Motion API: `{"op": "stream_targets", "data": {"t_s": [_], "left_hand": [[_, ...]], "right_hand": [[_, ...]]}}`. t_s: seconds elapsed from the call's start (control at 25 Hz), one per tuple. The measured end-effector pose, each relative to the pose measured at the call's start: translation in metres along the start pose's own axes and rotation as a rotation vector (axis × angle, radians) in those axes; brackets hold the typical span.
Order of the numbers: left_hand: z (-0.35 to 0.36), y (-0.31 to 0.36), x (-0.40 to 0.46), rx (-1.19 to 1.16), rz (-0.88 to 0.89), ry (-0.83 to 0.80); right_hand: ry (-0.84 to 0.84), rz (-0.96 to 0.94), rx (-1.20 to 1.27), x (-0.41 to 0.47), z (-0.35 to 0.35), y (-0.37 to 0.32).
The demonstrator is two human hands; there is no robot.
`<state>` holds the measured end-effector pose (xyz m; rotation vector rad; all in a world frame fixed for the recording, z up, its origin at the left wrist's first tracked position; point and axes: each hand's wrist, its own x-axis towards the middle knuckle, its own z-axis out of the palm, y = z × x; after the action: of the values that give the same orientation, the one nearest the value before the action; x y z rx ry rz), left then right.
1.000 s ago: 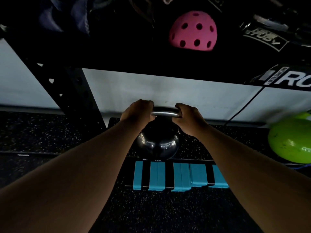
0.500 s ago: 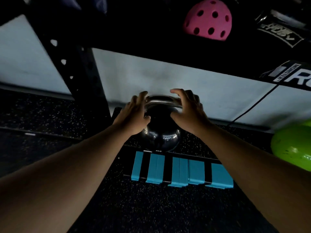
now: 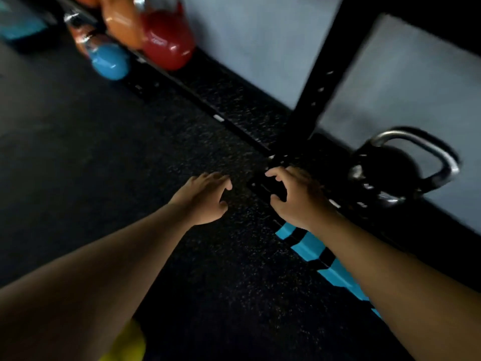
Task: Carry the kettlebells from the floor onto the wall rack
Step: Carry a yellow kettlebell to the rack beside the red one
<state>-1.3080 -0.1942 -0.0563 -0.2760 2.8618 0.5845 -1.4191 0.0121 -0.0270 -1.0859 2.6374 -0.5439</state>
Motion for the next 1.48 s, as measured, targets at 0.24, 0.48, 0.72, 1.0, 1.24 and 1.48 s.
{"op": "stream_targets", "data": {"t_s": [0.24,0.48,0.72,1.0,1.24,1.48], "left_hand": [[0.058,-0.166,-0.190,-0.064,-0.356,-0.159],[0.140,-0.275,-0.360,-0.020,-0.509,-0.278],[0.237,-0.329,-0.406,0.133,-0.324,-0.392],[0.298,-0.338,-0.377,-0.087,-0.136,-0.399],[0.282,-0.316,-0.374,-0.188,-0.167,-0.434],[0.209,-0.262,-0.338,-0.328,-0.223,-0.372]], "right_hand": [[-0.296,-0.146,0.018,-0.033,0.182,-0.148],[-0.560,-0.118,-0.019,-0.098,0.333,-0.257],[-0.946,-0.138,-0.166,-0.177,0.461,-0.274],[-0.865,0.048,0.171,-0.206,0.513,-0.258],[-0.878,0.006,0.161,-0.180,0.468,-0.251],[-0.745,0.054,0.073,-0.147,0.371,-0.248]]}}
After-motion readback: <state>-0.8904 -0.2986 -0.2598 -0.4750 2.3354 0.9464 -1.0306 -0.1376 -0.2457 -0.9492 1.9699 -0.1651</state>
